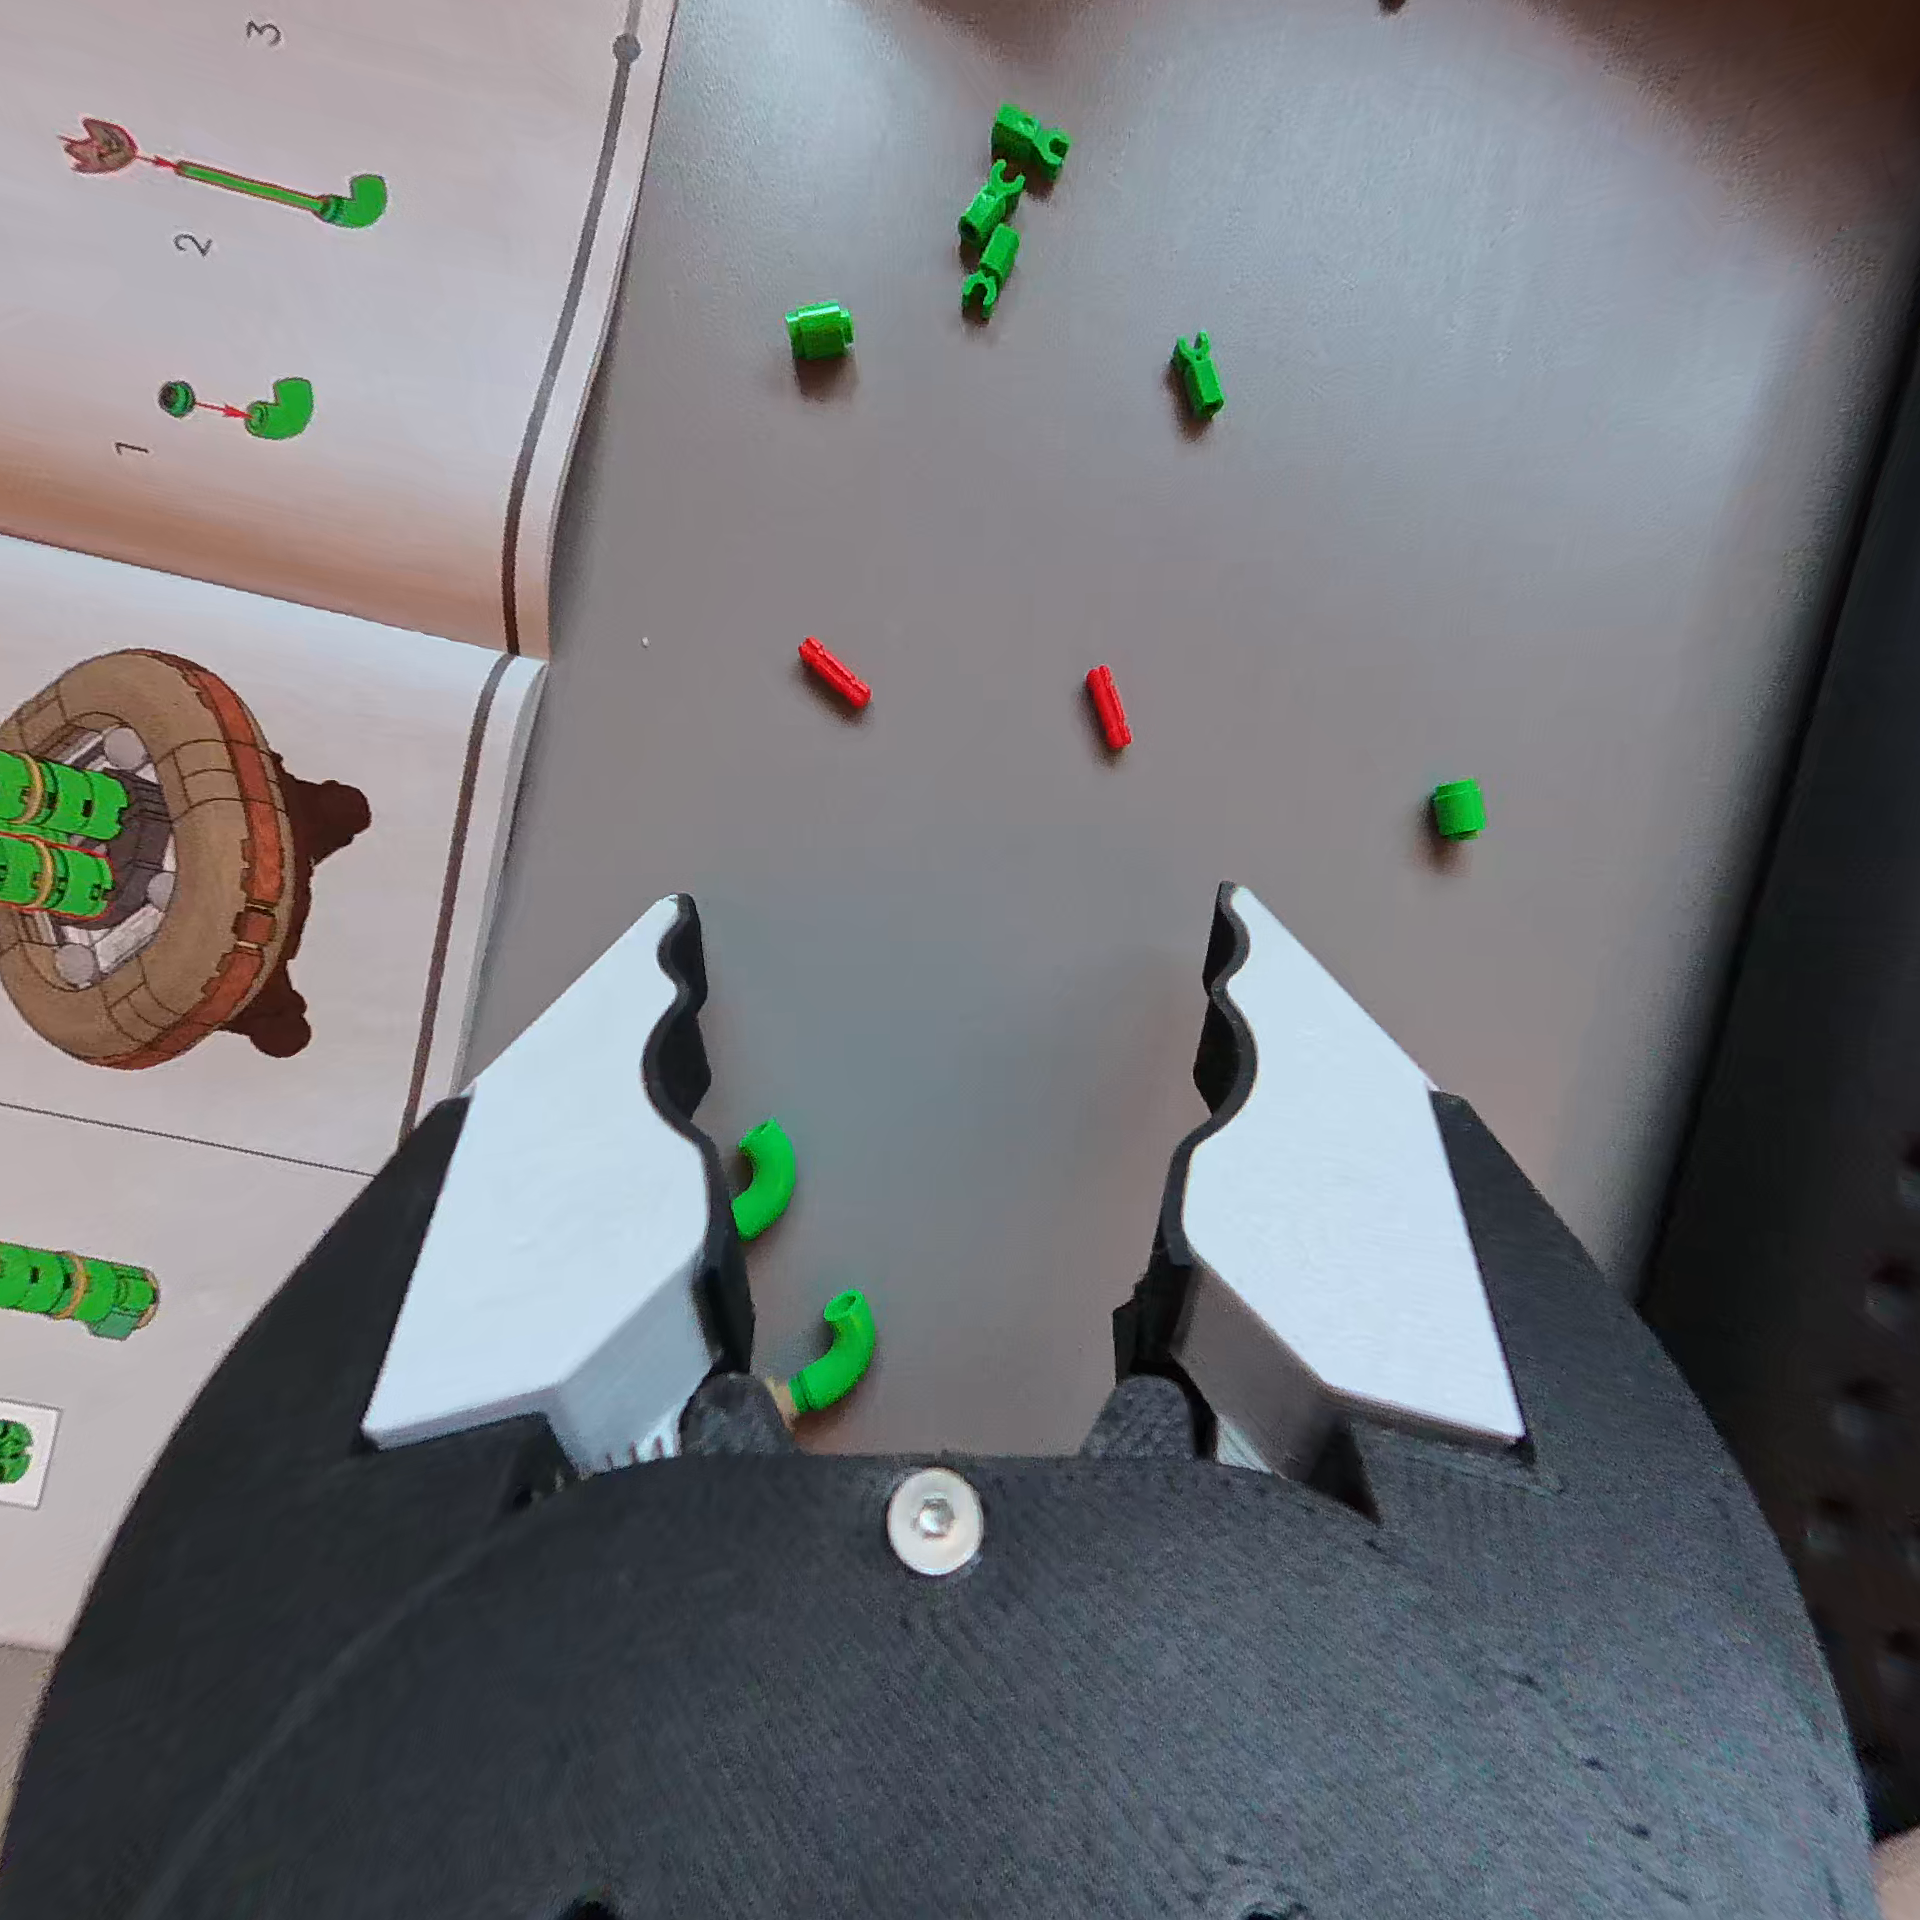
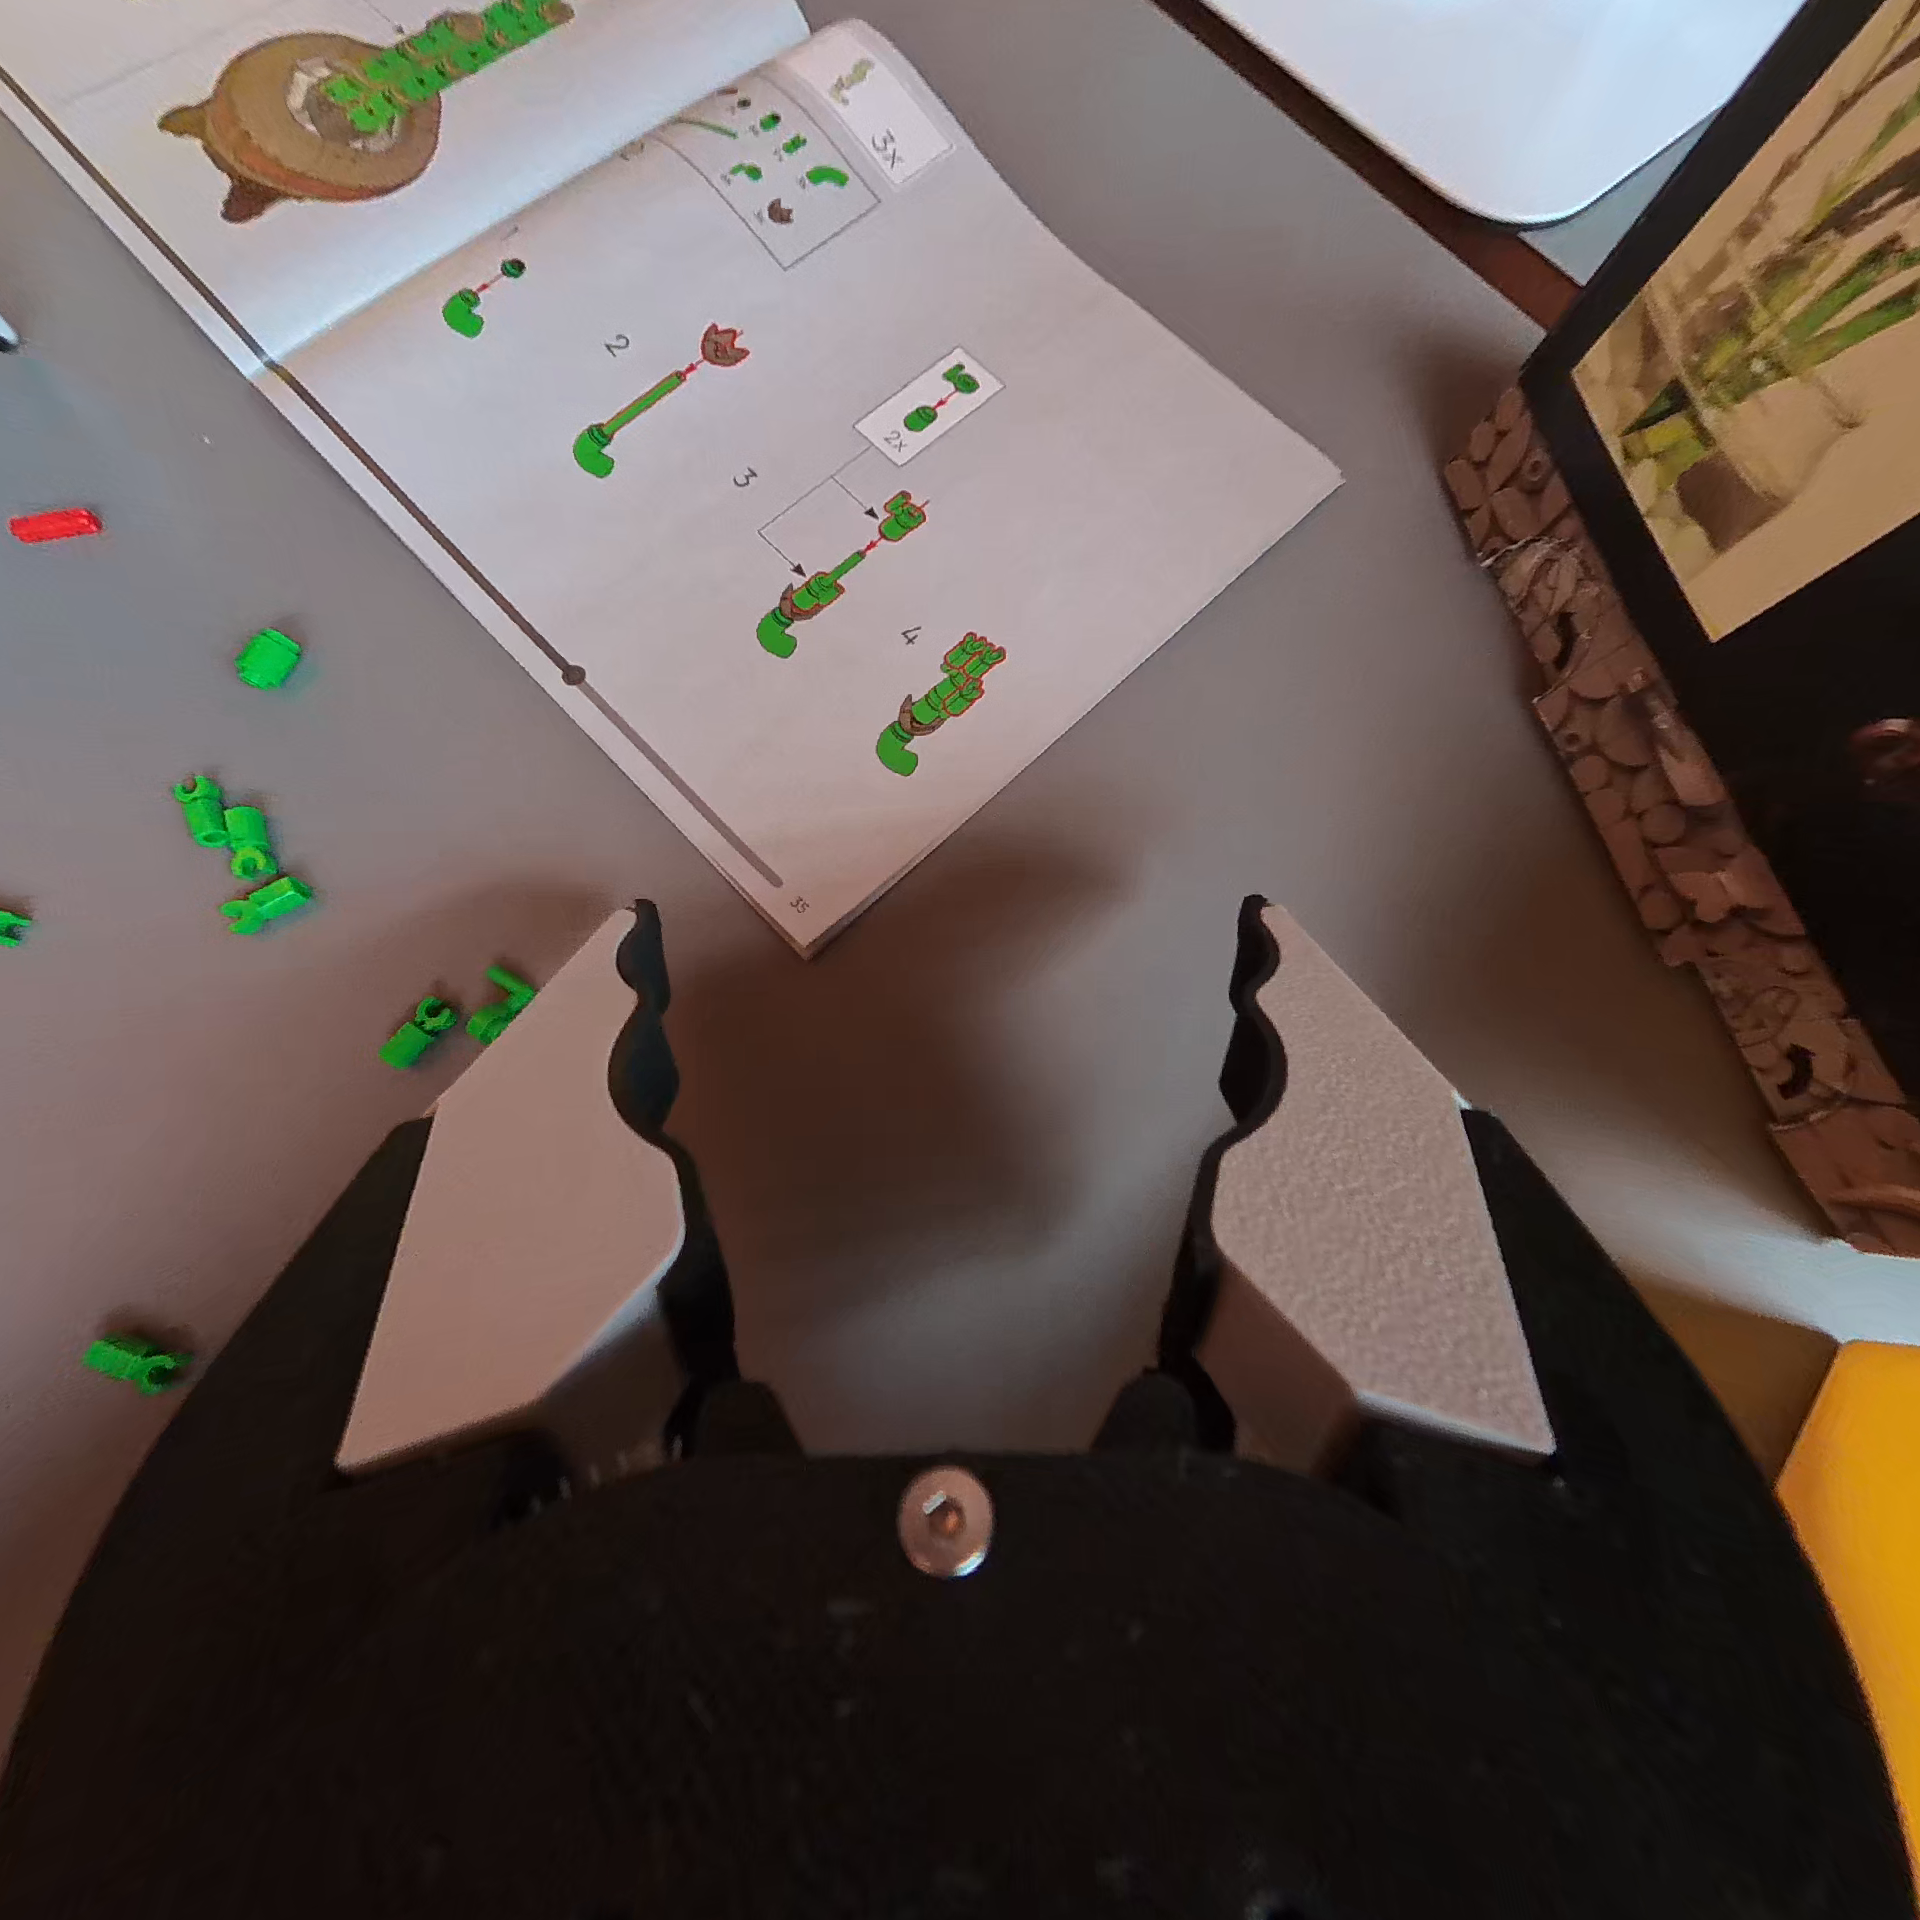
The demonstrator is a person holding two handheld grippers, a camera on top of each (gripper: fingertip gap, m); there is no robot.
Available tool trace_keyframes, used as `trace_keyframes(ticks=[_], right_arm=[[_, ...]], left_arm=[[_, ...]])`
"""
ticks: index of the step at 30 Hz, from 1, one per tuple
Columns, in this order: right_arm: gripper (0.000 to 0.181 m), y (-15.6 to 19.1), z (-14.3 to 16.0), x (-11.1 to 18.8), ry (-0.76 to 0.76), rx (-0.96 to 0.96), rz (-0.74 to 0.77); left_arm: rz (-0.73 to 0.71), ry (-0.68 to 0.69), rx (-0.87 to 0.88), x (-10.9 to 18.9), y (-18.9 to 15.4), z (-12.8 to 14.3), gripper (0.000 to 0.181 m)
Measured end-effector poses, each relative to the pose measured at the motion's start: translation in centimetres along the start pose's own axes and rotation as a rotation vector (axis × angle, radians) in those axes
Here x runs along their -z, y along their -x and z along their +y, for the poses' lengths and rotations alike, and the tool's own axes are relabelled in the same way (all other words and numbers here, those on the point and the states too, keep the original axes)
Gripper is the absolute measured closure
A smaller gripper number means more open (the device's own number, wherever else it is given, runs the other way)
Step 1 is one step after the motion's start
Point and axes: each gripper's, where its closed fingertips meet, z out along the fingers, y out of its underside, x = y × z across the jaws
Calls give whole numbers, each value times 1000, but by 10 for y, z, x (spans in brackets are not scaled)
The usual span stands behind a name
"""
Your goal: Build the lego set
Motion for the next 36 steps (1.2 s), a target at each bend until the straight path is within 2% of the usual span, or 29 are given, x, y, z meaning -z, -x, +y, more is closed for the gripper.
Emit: trace_keyframes(ticks=[5,11,17,25,29,36], right_arm=[[73,-4,-7,0,17,-86,-27],[71,-33,-8,5,-5,-271,52],[72,4,1,1,25,-103,-125],[66,11,8,-11,72,-38,-110],[63,8,11,-15,106,3,-52],[60,7,10,-17,88,-9,-47]], left_arm=[[32,-37,43,1,1,-3,83],[5,12,49,0,-2,-1,75],[-55,56,2,-1,-3,7,75],[-112,37,34,-3,4,9,71],[-139,22,80,-3,5,10,64],[-169,-41,116,-6,2,7,56]])
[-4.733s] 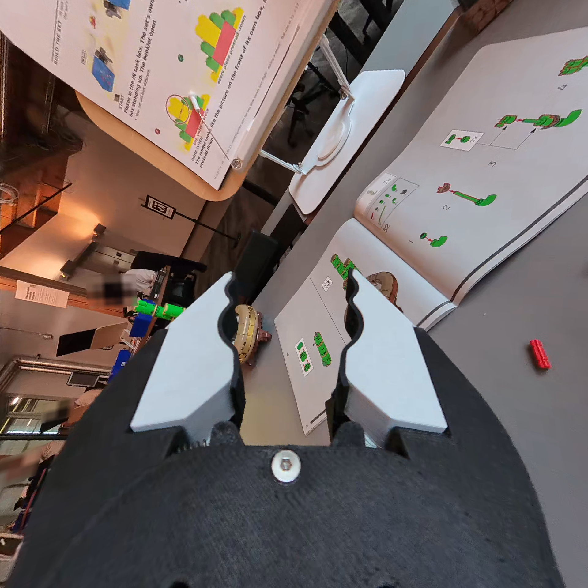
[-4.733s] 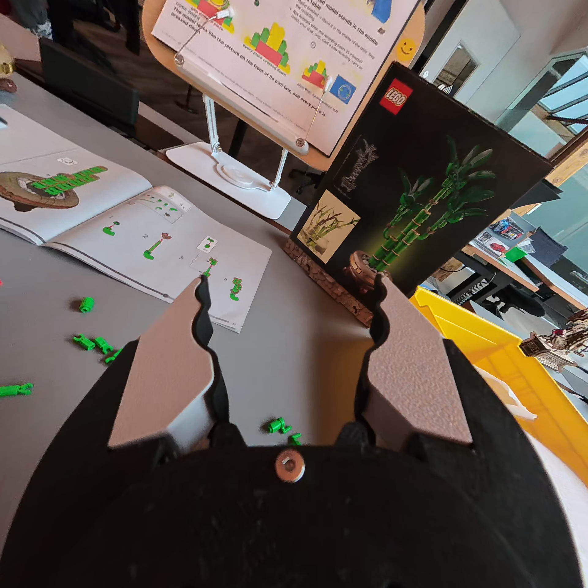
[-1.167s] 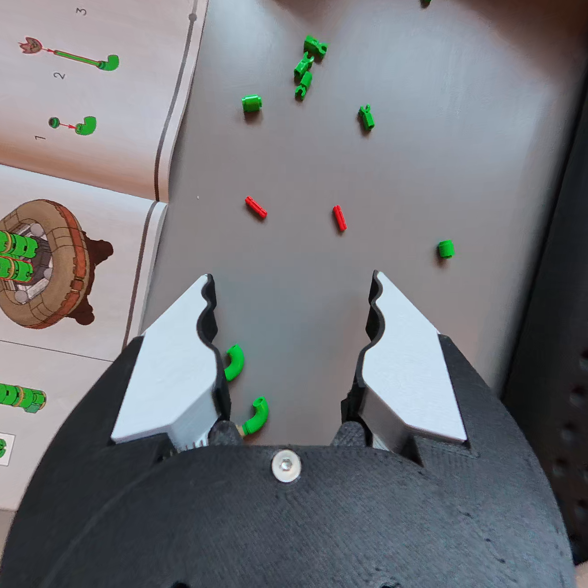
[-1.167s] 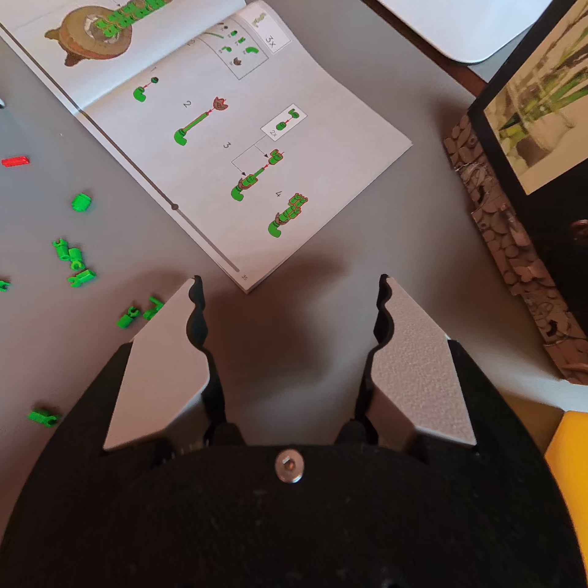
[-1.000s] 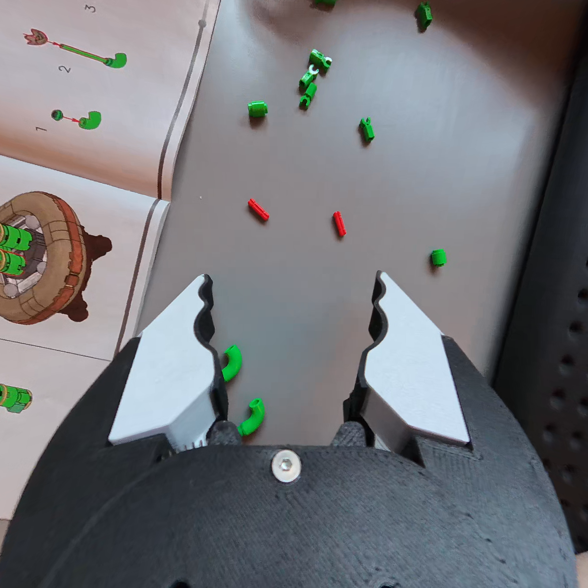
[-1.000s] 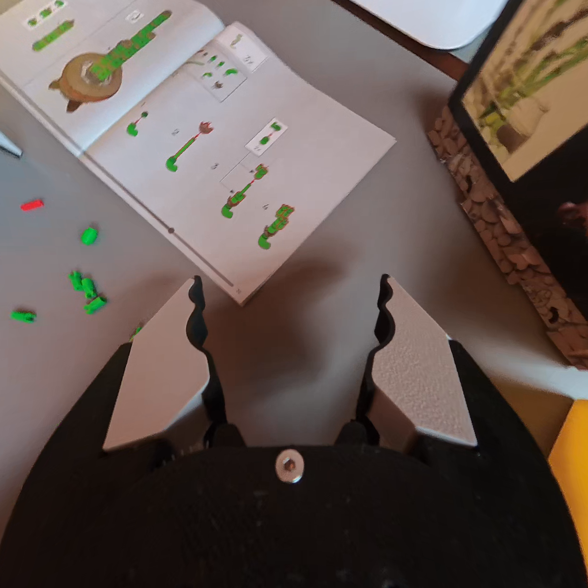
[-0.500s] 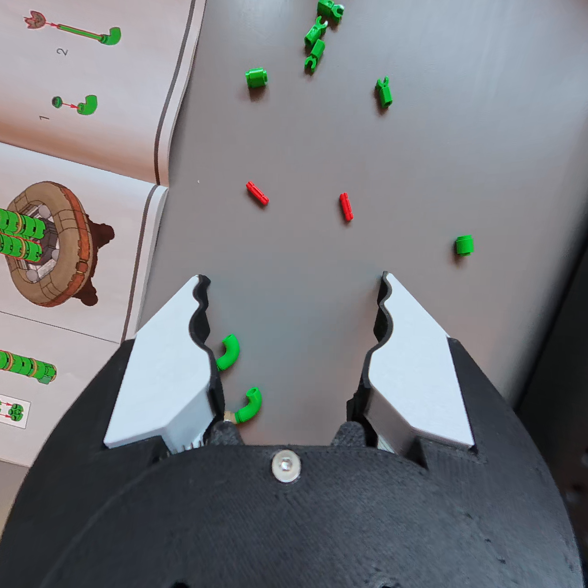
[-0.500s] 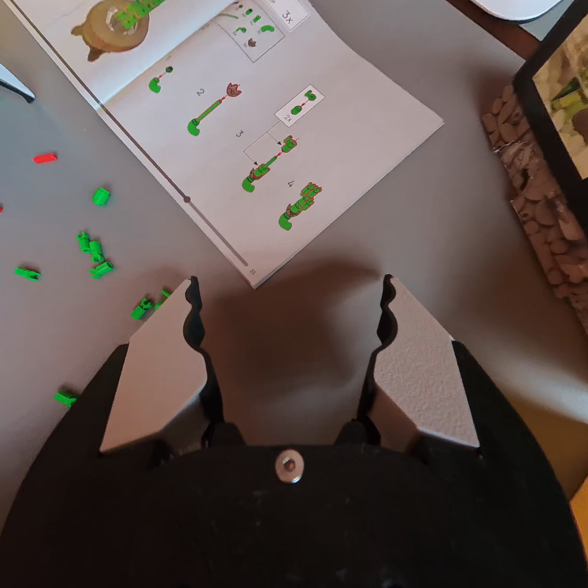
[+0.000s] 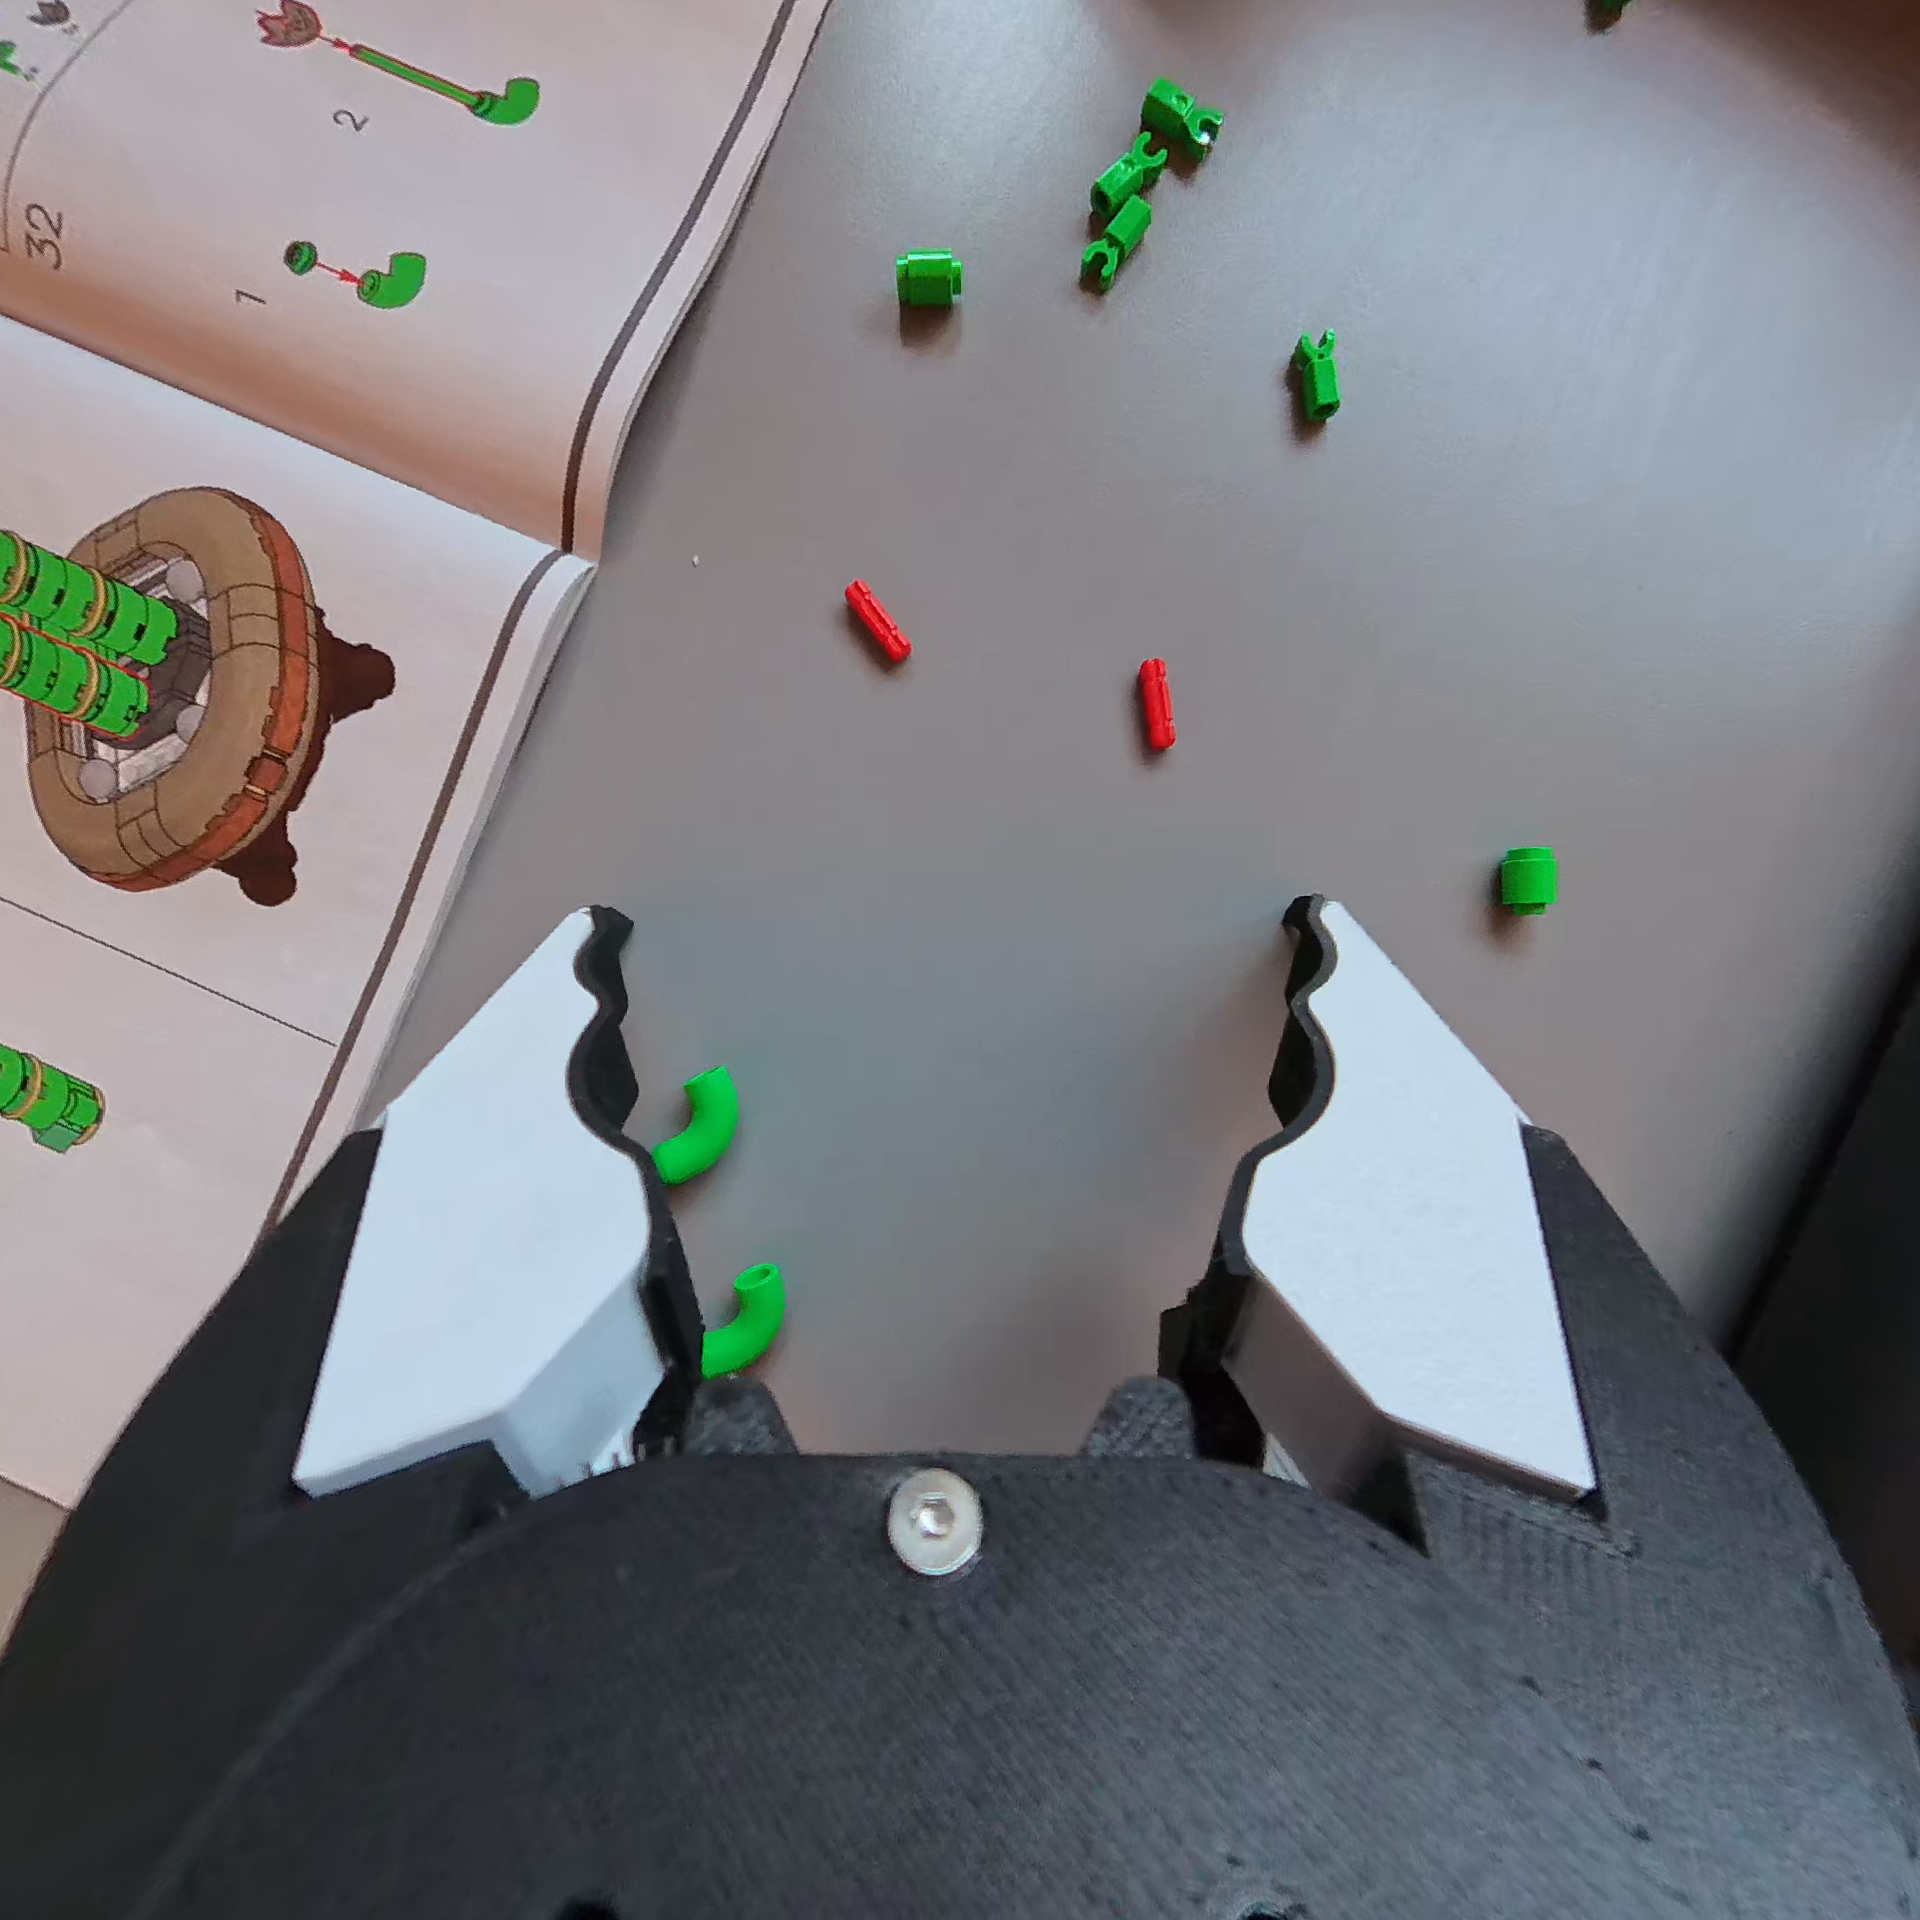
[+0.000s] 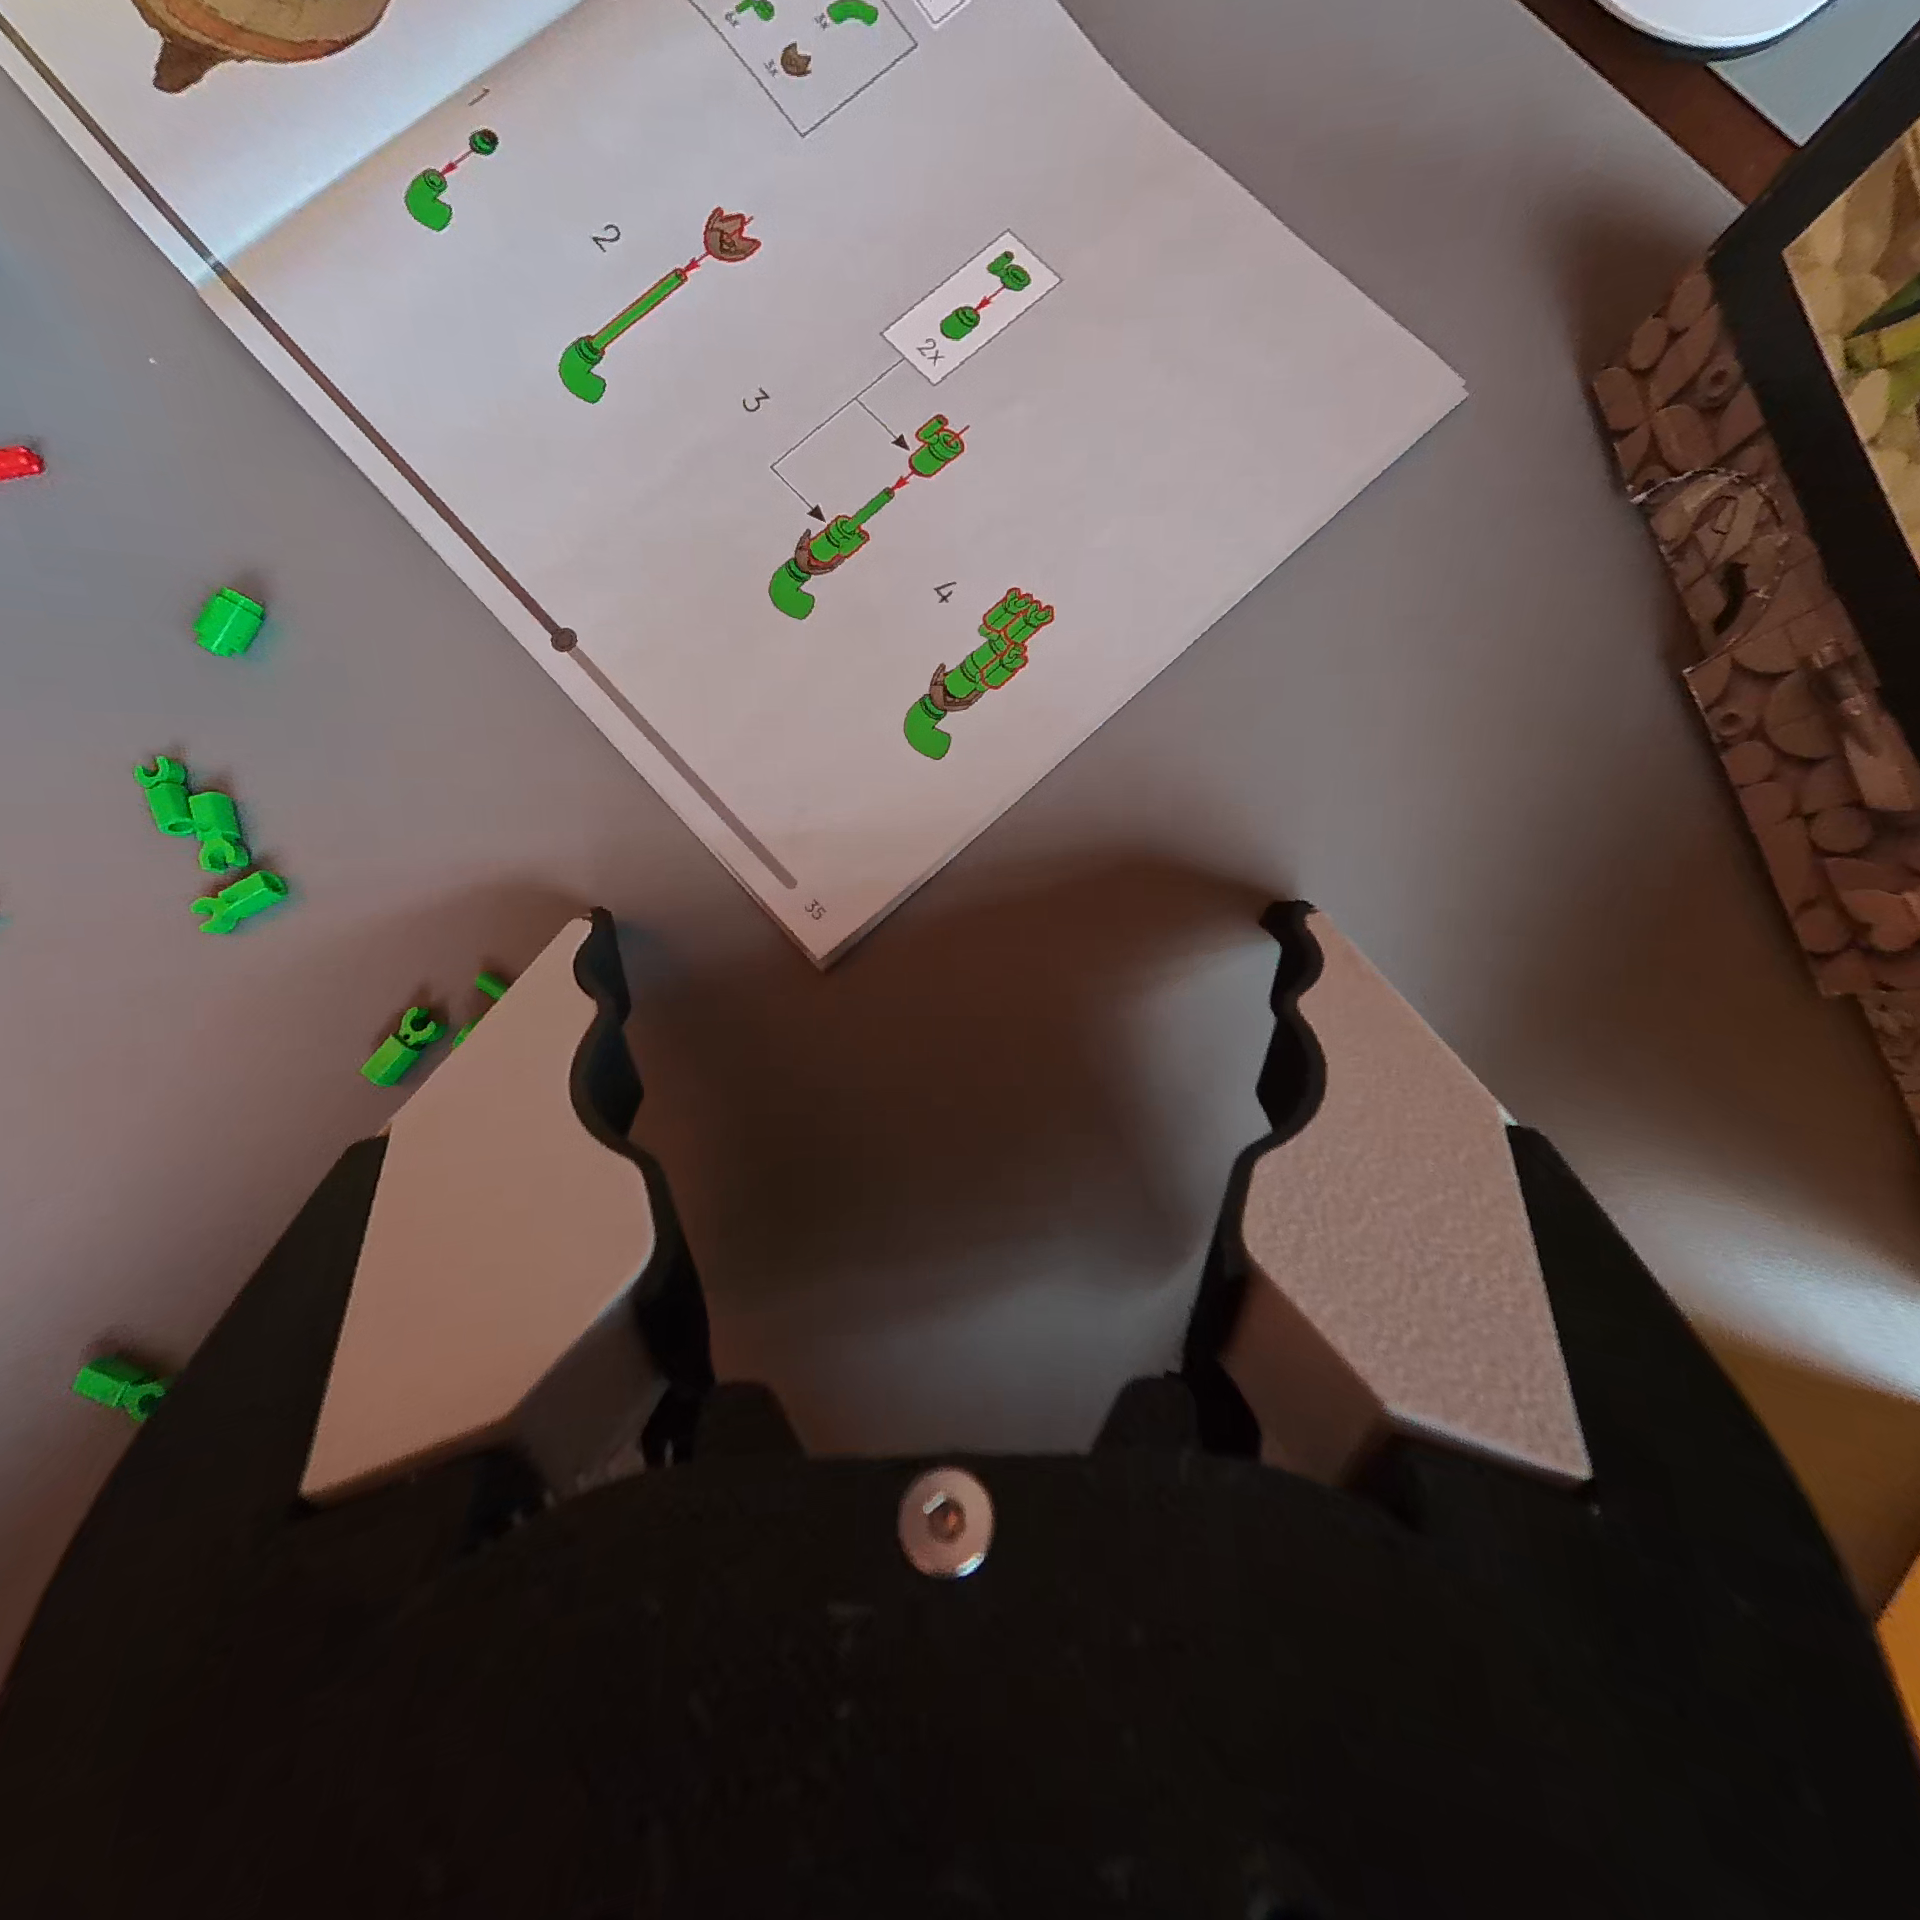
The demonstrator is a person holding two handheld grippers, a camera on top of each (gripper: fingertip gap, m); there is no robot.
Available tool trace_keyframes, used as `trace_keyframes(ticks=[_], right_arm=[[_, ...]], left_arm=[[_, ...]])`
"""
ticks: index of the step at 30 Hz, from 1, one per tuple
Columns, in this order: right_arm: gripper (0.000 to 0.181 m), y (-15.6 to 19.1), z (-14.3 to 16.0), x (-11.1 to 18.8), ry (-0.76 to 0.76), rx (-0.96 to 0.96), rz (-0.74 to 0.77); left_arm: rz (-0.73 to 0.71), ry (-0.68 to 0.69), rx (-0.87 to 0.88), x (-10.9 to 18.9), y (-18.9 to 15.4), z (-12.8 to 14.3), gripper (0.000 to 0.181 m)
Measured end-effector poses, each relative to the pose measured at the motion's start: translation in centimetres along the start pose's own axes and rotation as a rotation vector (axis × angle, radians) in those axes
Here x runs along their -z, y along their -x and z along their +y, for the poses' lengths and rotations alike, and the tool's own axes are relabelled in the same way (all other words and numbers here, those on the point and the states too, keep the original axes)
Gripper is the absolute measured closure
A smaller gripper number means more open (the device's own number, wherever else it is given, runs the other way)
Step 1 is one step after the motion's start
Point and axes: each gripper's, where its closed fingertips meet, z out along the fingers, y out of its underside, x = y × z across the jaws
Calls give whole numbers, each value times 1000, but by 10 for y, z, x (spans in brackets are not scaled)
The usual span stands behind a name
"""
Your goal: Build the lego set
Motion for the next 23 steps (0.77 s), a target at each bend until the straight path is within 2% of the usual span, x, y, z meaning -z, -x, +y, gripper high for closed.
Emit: trace_keyframes(ticks=[8,14,17,23], right_arm=[[59,0,-1,-1,-2,-9,5],[58,0,-2,-1,-51,-9,8],[57,0,-4,-1,-112,-3,1],[58,0,-4,-1,-114,-6,8]], left_arm=[[-13,-27,18,-2,-1,-3,51],[-17,-107,21,-6,-1,-8,42],[-23,-189,27,-8,-2,-11,38],[-28,-207,31,-7,-1,-11,40]])
